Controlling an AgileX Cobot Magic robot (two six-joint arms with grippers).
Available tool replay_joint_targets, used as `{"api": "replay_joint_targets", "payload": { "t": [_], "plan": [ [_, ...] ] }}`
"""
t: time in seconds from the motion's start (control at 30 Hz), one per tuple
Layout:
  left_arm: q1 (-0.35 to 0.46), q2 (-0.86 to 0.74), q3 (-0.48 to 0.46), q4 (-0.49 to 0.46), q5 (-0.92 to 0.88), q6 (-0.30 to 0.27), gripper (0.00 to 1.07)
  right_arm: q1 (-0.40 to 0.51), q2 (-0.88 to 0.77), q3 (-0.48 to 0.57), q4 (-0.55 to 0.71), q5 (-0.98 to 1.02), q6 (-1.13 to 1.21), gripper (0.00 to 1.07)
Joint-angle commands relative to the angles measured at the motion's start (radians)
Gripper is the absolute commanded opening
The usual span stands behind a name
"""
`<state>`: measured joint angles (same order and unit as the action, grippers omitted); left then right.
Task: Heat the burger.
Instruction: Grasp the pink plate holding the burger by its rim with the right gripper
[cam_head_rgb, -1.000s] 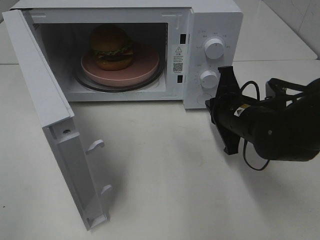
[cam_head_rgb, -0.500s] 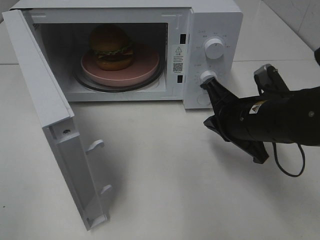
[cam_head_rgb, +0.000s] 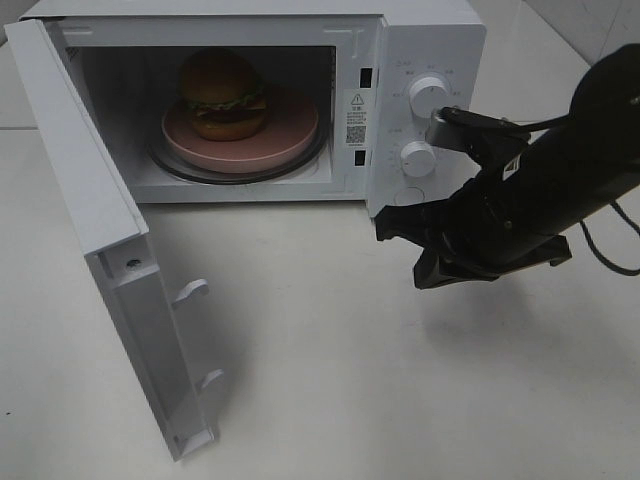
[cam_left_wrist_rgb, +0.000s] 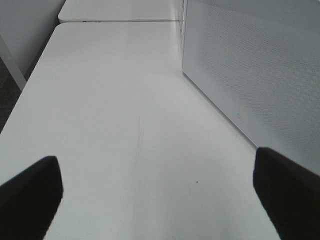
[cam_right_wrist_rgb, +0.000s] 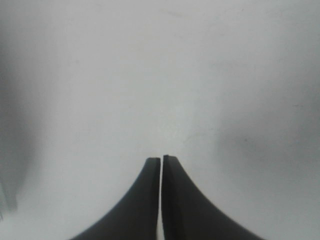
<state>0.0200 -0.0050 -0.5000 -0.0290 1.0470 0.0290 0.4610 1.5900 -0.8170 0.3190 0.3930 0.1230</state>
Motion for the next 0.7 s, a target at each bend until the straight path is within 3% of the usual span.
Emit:
{"api": "replay_joint_targets", "payload": {
  "t": [0.03,0.43,0.7],
  "plan": [
    [0.001,-0.02,0.003,-0.004,-0.009,-0.004,0.98,-0.007,-0.008,-0.056,-0.027,0.183,-0.199,0.05],
    [0.001,-0.02,0.003,-0.004,-0.009,-0.004,0.98,-0.007,-0.008,-0.117,-0.039,0.432,-0.604,0.07],
    [0.001,-0.02,0.003,-0.004,-0.009,-0.004,0.98,-0.004,-0.008,-0.121,-0.052,0.456,-1.113,0.1]
  ]
}}
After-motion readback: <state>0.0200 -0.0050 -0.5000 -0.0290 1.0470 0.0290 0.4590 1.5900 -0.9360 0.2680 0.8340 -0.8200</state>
